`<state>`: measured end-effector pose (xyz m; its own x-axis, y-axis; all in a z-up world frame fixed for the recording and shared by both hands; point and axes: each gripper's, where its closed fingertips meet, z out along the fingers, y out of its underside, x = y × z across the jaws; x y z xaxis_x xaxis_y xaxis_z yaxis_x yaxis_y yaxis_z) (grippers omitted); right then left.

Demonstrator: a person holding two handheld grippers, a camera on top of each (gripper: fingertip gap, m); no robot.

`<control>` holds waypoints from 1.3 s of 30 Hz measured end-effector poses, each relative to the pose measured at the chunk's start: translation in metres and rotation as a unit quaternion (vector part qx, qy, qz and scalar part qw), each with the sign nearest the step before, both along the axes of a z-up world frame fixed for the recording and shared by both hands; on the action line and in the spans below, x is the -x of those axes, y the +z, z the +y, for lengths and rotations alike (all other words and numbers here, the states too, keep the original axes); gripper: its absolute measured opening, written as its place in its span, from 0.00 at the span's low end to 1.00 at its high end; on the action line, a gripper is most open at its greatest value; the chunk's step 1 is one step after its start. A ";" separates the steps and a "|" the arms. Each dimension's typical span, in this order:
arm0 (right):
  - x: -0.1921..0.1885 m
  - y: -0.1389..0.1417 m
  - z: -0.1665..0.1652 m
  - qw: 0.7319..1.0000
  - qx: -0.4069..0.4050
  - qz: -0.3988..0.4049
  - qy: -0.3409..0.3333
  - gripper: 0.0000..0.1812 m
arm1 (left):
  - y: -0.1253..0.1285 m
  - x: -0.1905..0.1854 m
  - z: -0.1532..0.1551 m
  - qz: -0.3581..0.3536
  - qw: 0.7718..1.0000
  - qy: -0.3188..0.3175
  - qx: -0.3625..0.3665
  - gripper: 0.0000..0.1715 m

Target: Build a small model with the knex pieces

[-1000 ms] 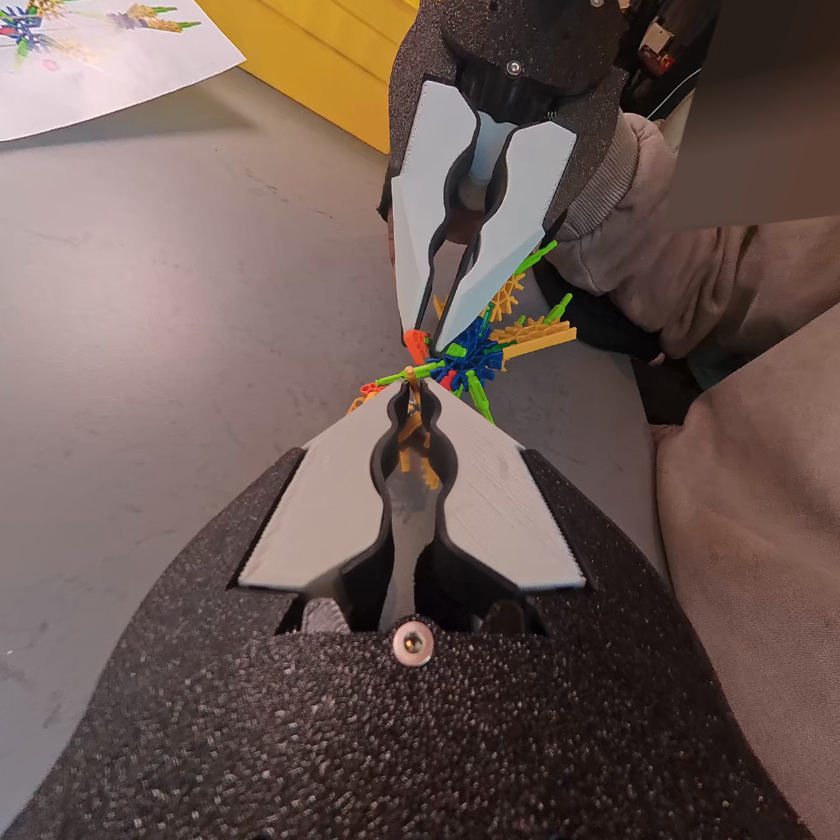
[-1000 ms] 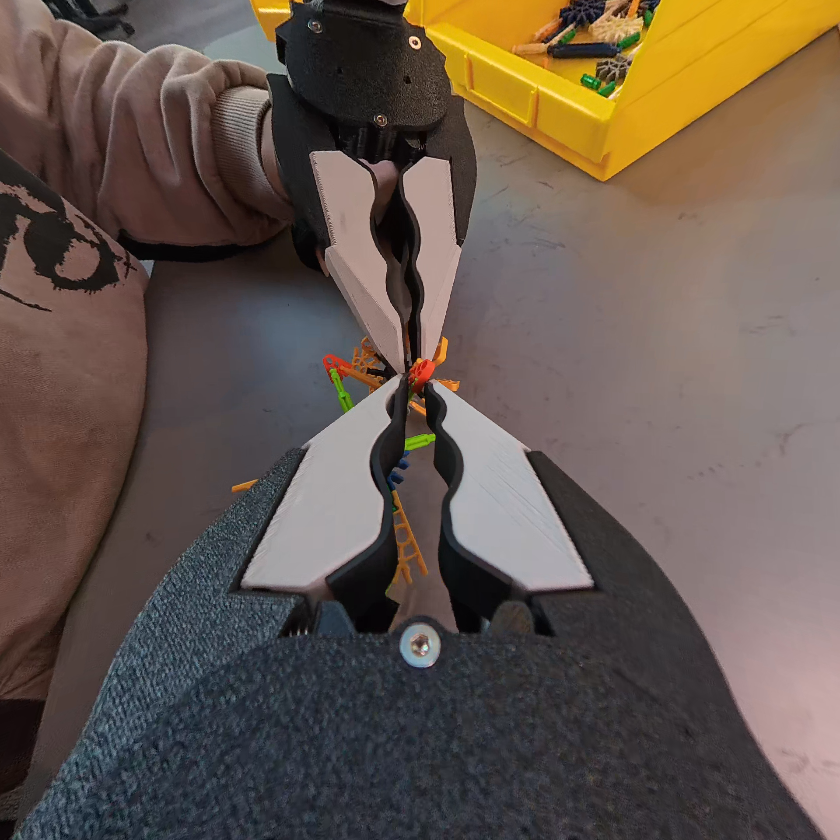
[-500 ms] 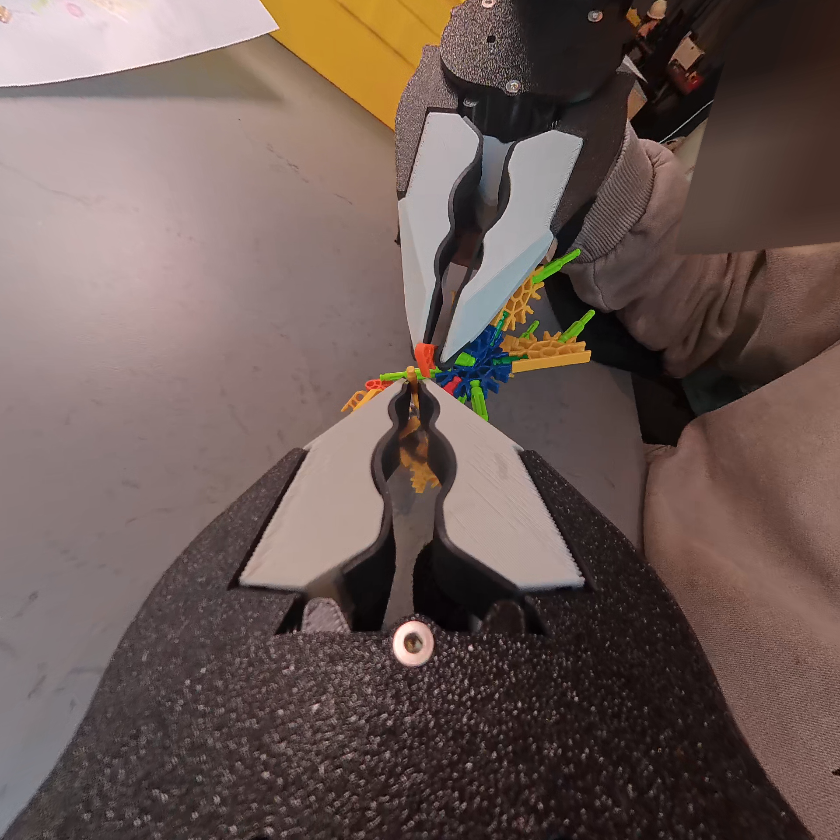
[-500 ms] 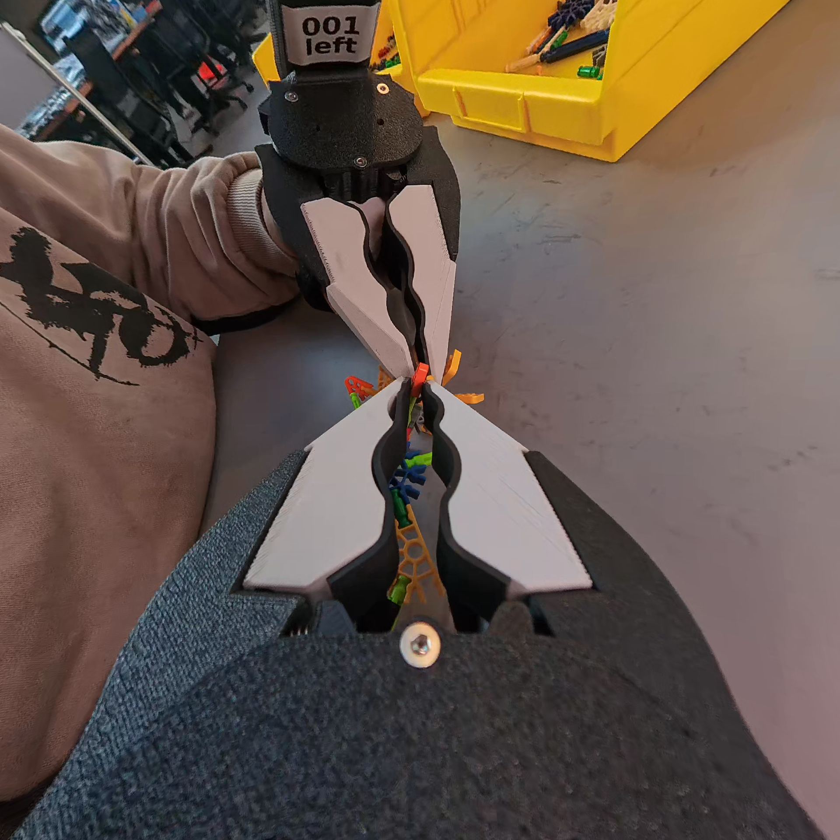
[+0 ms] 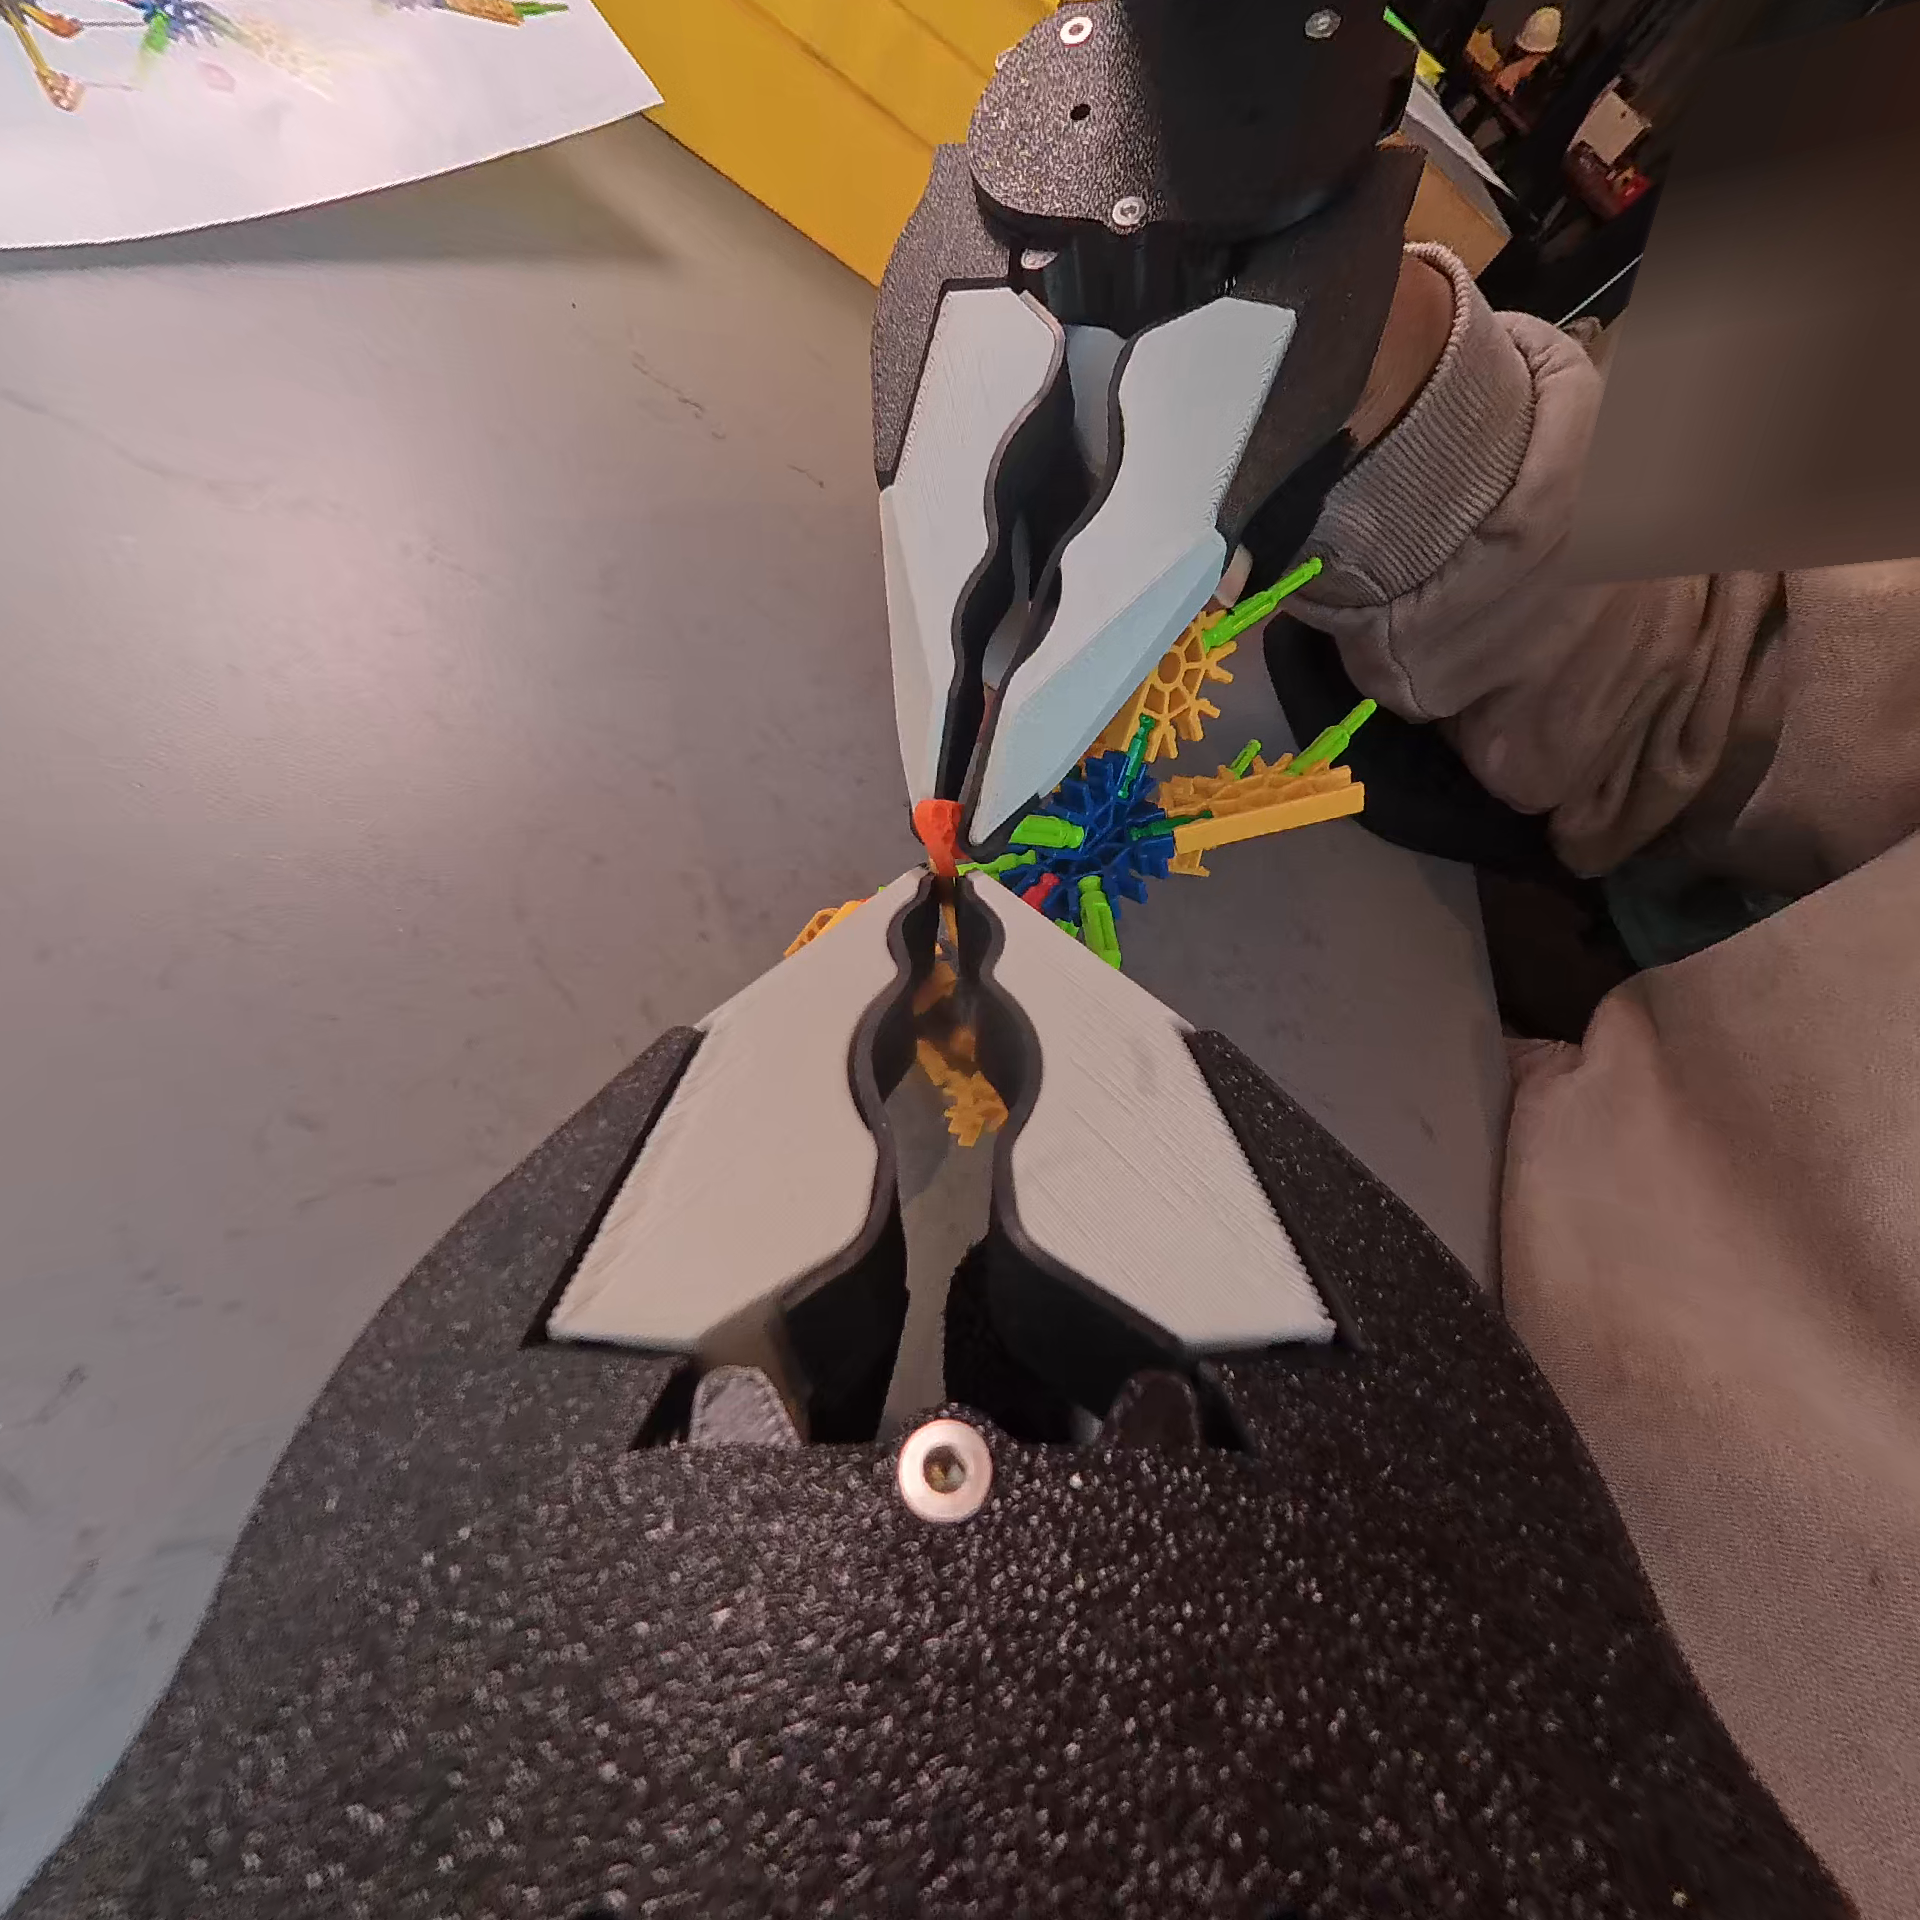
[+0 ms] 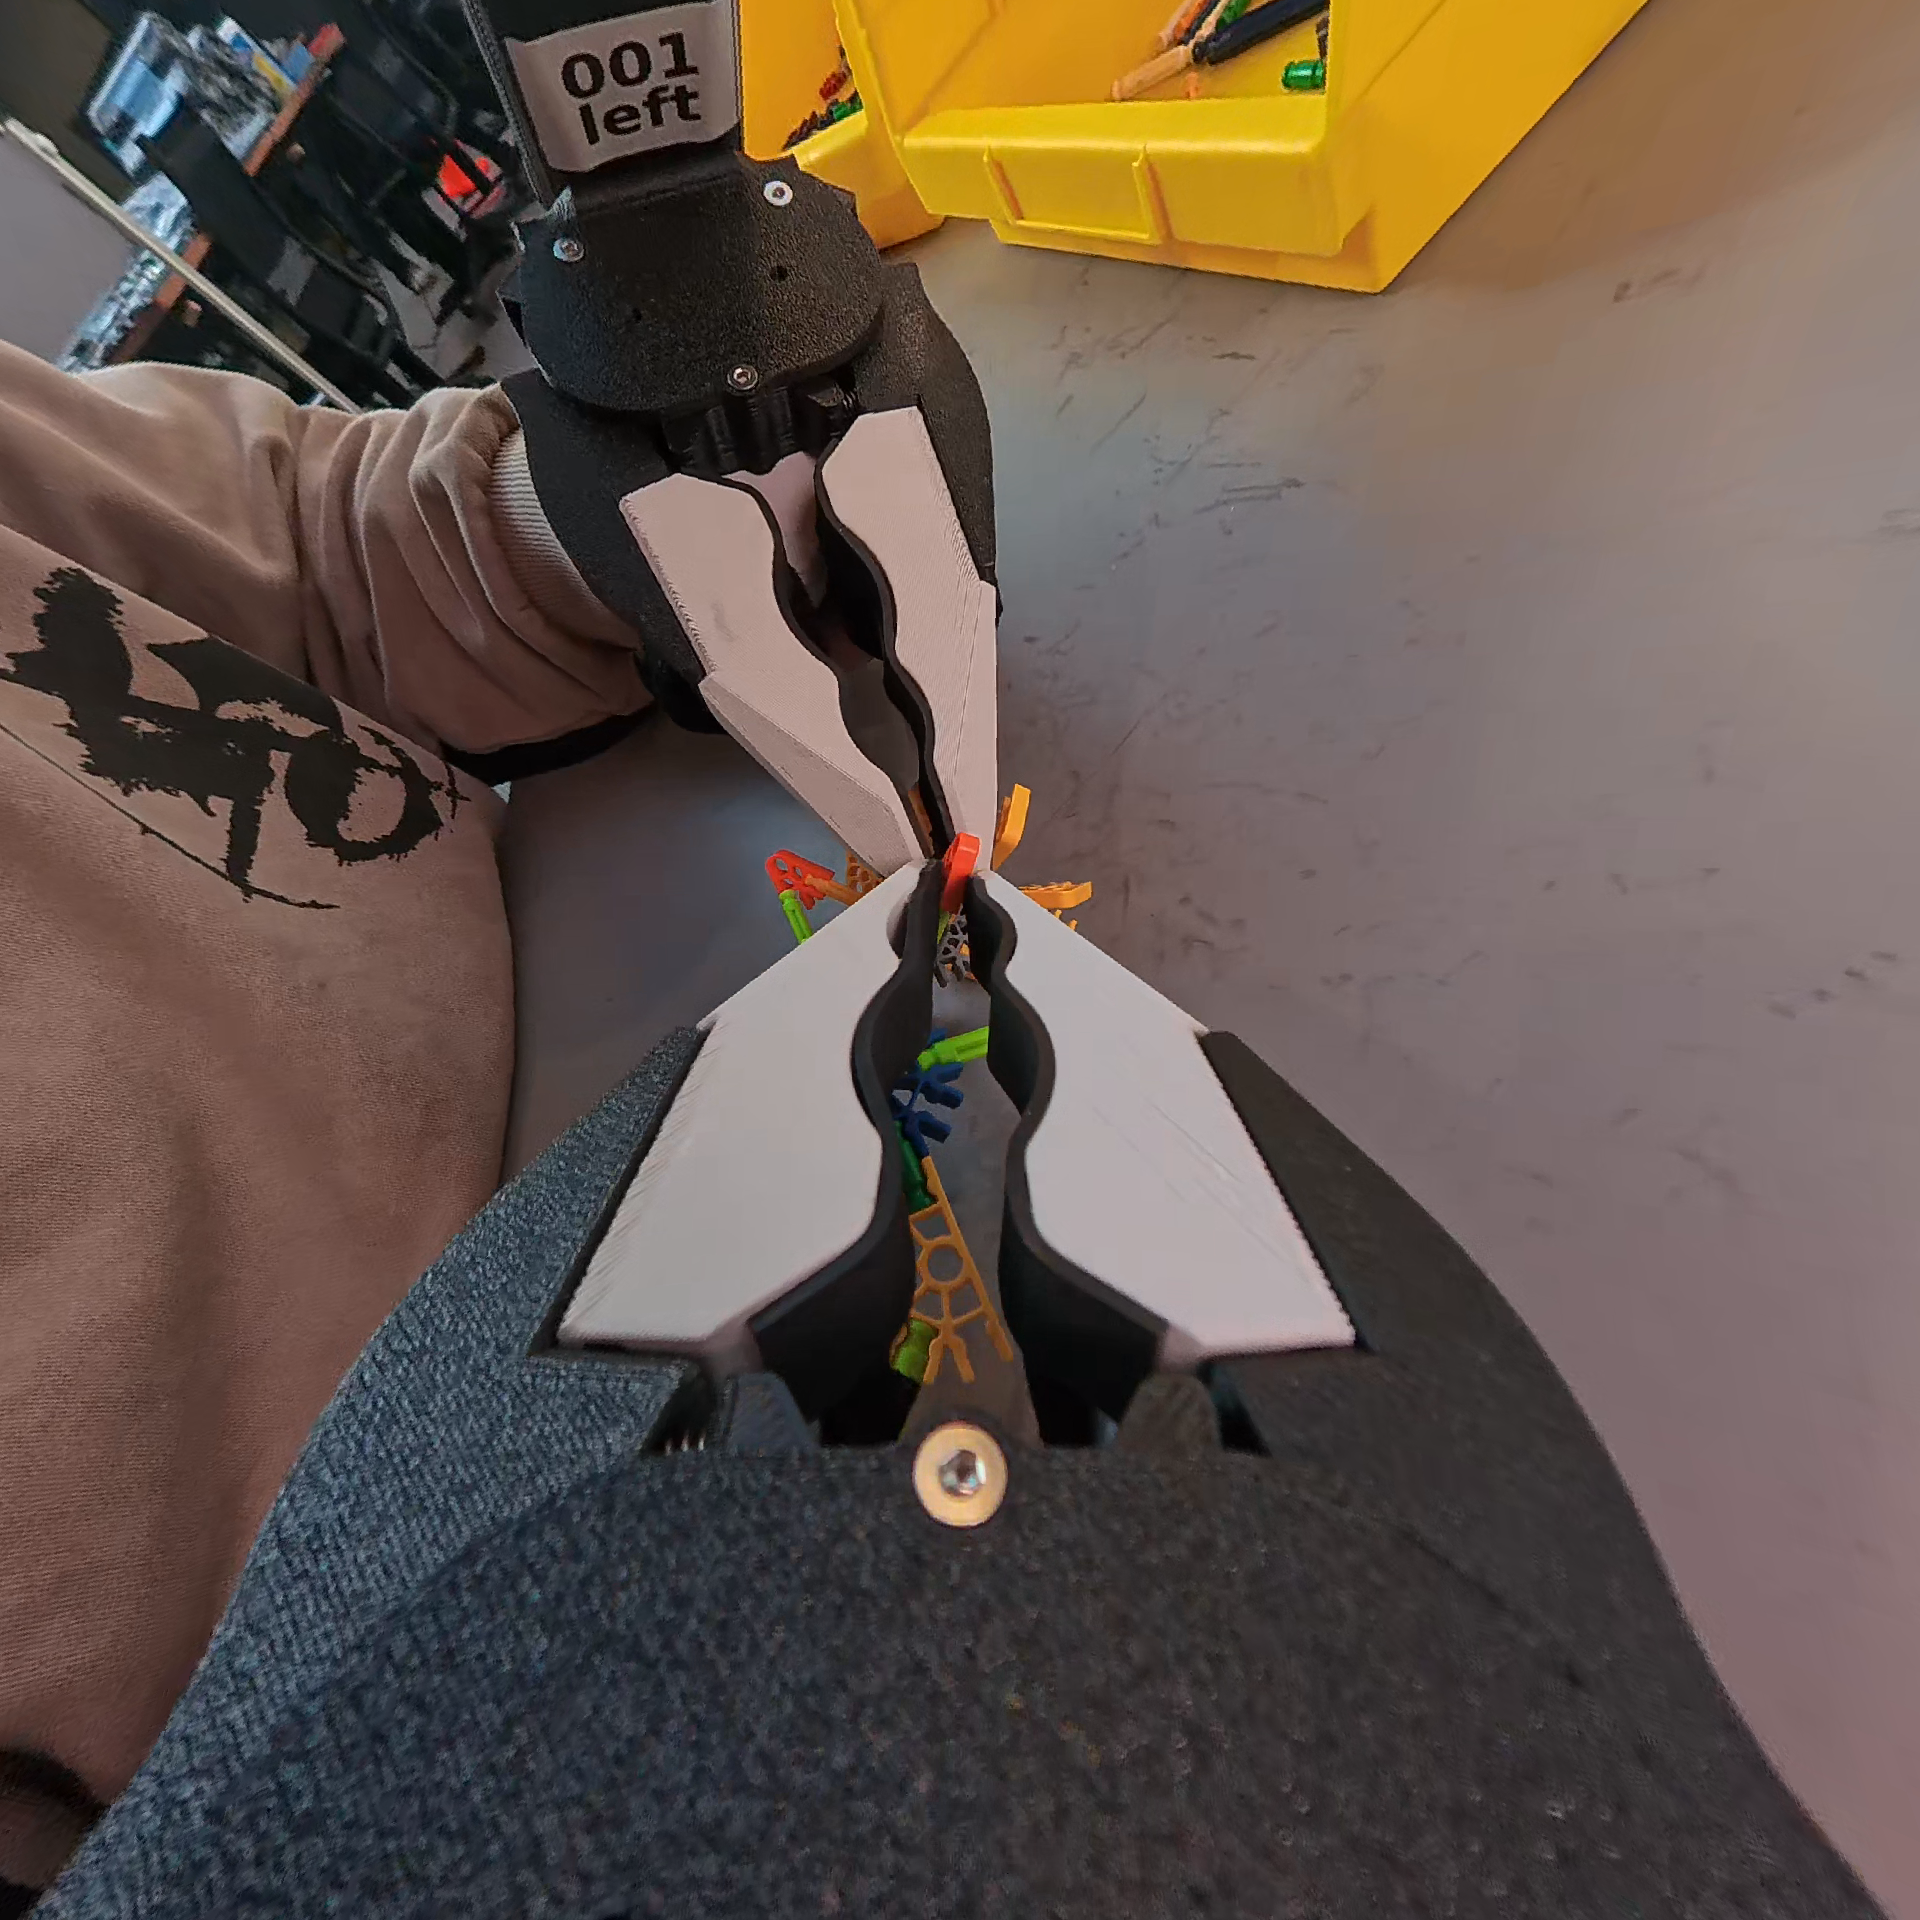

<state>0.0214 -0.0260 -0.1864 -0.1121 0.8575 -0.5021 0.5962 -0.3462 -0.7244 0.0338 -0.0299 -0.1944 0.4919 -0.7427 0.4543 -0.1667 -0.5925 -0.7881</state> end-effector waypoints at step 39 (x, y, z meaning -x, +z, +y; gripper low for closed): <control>0.011 0.007 -0.002 0.999 0.001 0.043 0.000 0.00 | 0.012 0.010 -0.002 0.004 0.999 -0.007 -0.048 0.06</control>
<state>0.0099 -0.0279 -0.1790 -0.1548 0.8566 -0.4922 0.5308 -0.3481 -0.7727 0.0235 -0.0321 -0.1827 0.4841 -0.7897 0.3768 -0.1812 -0.5118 -0.8398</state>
